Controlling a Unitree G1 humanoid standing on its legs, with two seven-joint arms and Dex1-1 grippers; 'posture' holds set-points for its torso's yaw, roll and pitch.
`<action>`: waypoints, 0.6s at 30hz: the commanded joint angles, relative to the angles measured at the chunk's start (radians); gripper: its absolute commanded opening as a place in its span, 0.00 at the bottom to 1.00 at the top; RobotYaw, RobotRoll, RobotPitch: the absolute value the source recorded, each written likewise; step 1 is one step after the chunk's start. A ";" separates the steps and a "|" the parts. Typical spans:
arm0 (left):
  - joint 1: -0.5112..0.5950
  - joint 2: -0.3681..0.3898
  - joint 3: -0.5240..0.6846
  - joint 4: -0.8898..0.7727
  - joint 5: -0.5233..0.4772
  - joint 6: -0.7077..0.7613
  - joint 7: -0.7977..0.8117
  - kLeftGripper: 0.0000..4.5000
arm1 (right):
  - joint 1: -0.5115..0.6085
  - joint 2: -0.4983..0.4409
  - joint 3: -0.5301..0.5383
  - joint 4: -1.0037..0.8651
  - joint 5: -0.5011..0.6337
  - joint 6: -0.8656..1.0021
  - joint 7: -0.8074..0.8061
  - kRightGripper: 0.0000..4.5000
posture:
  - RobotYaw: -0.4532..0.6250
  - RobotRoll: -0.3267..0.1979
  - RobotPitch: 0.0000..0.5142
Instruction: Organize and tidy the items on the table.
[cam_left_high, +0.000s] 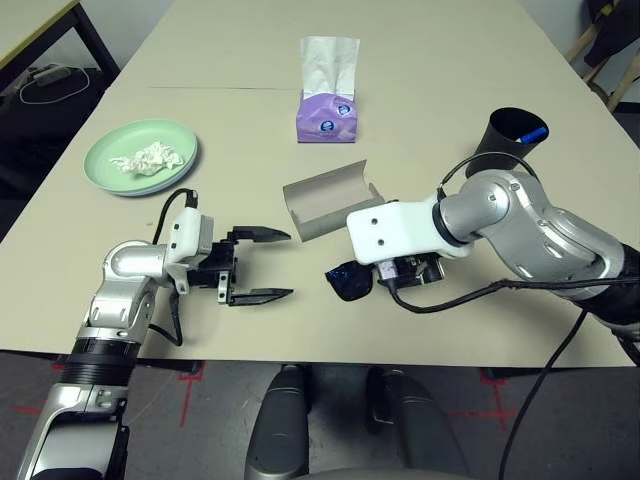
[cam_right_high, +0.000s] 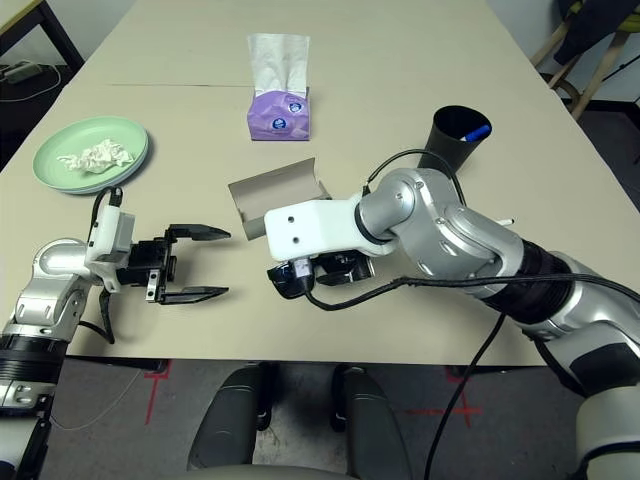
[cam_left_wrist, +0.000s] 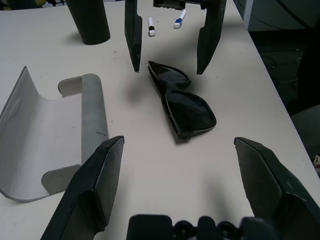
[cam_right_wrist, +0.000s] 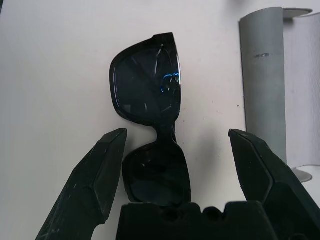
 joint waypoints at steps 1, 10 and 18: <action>-0.004 -0.002 -0.016 0.004 0.013 -0.017 0.003 0.99 | 0.011 0.002 0.019 0.029 -0.028 -0.075 0.045 1.00 | 0.61 0.62 0.34; -0.003 -0.004 -0.020 0.002 0.013 -0.017 0.008 0.99 | 0.004 0.005 0.004 0.080 -0.082 -0.149 0.120 1.00 | 0.61 0.62 0.34; -0.008 -0.009 -0.025 0.012 0.016 -0.024 0.012 0.99 | -0.028 0.068 0.009 0.102 -0.140 -0.100 0.158 1.00 | 0.61 0.62 0.34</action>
